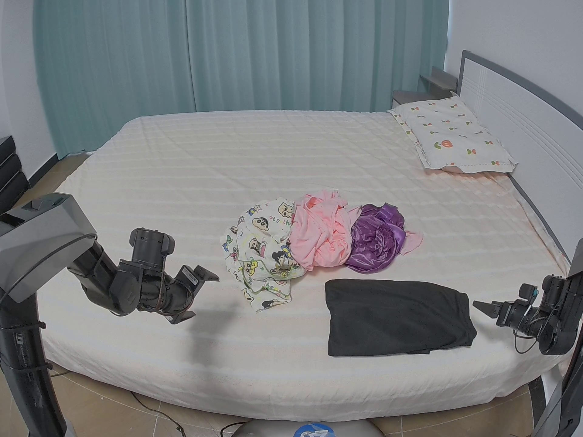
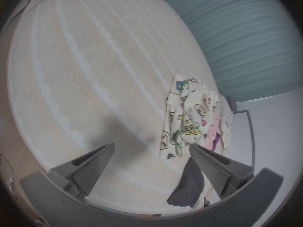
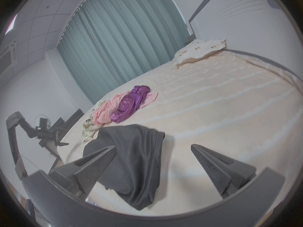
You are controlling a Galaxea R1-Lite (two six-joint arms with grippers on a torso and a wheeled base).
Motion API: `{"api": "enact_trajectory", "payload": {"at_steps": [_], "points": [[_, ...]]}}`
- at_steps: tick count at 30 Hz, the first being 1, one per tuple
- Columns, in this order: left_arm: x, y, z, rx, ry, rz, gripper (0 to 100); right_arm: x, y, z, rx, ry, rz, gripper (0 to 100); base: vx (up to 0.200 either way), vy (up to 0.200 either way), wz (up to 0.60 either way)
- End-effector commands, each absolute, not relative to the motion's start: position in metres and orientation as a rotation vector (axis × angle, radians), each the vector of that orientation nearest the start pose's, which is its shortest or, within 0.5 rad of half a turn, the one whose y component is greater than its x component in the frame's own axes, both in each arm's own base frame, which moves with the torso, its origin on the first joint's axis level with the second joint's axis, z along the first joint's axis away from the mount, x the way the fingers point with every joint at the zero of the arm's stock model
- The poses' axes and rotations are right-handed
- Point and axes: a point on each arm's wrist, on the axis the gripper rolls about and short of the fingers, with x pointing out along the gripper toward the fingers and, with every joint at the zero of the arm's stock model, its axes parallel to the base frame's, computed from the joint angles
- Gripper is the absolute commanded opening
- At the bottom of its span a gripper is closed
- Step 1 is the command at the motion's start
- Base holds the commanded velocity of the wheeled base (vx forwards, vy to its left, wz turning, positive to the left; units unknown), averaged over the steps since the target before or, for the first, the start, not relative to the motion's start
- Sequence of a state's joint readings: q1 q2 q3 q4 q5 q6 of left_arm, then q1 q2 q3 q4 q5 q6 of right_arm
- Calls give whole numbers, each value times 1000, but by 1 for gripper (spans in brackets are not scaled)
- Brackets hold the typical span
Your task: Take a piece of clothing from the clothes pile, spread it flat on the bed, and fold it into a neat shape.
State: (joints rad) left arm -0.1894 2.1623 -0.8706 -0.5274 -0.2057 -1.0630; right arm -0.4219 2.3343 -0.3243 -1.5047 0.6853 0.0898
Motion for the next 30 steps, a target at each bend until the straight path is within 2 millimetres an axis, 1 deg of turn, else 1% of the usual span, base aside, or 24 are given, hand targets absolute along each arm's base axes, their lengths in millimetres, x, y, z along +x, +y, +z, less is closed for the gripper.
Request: {"api": "enact_trajectory", "payload": {"at_steps": [1, 2, 3, 4, 5, 6, 7, 8, 10, 11, 12, 13, 15, 17, 20, 23, 26, 27, 28, 29, 30], "points": [[323, -79, 73, -949, 792, -61, 100, 261, -112, 20, 321, 314, 150, 100, 0, 0, 0], [319, -79, 76, -926, 782, -72, 100, 257, -114, 24, 322, 297, 137, 100, 0, 0, 0], [309, -77, 87, -876, 755, -100, 100, 248, -121, 34, 328, 267, 102, 100, 0, 0, 0], [309, -77, 87, -876, 755, -100, 100, 248, -121, 34, 328, 267, 102, 100, 0, 0, 0], [292, -73, 107, -838, 700, -147, 100, 235, -123, 51, 328, 226, 73, 100, 0, 0, 0], [284, -71, 118, -835, 673, -166, 100, 228, -123, 59, 333, 207, 59, 100, 0, 0, 0], [280, -70, 124, -837, 657, -174, 100, 225, -123, 63, 335, 195, 53, 100, 0, 0, 0], [271, -68, 137, -836, 614, -189, 100, 216, -123, 75, 340, 164, 46, 100, 0, 0, 0], [255, -65, 151, -828, 561, -198, 100, 203, -118, 89, 349, 125, 39, 100, 0, 0, 0], [245, -62, 161, -831, 521, -206, 100, 196, -114, 96, 352, 105, 39, 100, 0, 0, 0], [245, -62, 161, -831, 521, -206, 100, 196, -114, 96, 352, 105, 39, 100, 0, 0, 0], [223, -57, 181, -837, 444, -232, 100, 184, -105, 111, 343, 58, 52, 100, 0, 0, 0], [204, -52, 197, -839, 388, -235, 100, 172, -98, 125, 336, 8, 67, 100, 0, 0, 0], [184, -45, 211, -829, 328, -194, 100, 159, -88, 139, 342, -40, 115, 100, 0, 0, 0], [156, -37, 224, -775, 259, -144, 100, 140, -74, 156, 351, -102, 193, 100, 0, 0, 0], [123, -28, 229, -730, 200, -108, 100, 121, -61, 166, 338, -147, 234, 100, 0, 0, 0], [96, -20, 232, -690, 142, -56, 100, 109, -52, 172, 314, -177, 244, 100, 0, 0, 0], [95, -19, 232, -686, 142, -51, 100, 108, -52, 172, 313, -178, 244, 100, 0, 0, 0], [78, -14, 232, -624, 114, 4, 100, 101, -47, 177, 299, -194, 250, 100, 0, 0, 0], [73, -12, 231, -604, 107, 19, 100, 99, -46, 178, 297, -197, 252, 100, 0, 0, 0], [73, -12, 231, -604, 107, 19, 100, 99, -46, 178, 297, -197, 252, 100, 0, 0, 0]]}}
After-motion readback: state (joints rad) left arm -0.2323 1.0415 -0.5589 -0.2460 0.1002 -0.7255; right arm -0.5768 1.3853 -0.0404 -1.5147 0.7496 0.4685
